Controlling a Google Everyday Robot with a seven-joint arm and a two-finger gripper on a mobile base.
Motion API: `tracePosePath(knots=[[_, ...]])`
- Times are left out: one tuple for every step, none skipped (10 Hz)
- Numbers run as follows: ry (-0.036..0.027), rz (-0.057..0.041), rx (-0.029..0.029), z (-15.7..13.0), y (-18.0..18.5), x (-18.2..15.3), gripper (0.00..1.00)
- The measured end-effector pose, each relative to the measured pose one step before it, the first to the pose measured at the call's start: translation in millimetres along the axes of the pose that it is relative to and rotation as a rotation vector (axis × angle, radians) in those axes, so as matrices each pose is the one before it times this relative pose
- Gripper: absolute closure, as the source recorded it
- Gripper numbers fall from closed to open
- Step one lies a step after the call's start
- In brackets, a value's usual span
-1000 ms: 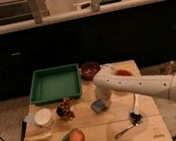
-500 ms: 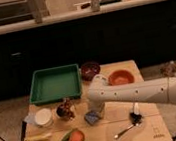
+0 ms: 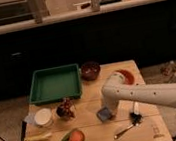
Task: Wipe table surface with sponge
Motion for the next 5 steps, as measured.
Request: tracePosePath(knots=[[0.00466,0.01888,0.00717,-4.28,5.22,20.15,1.0],[0.00232,0.00393,0.00288,-2.32,1.34,9.51,1.0],[0.00128,-0.0017,0.00553,-2.69,-1.38,7.61,1.0],[0.00024,-0.0105,0.00252,-2.24,-3.13,3.31,1.0],[0.0004,-0.01557,-0.00065,-1.18,-4.9,-1.13,1.0]])
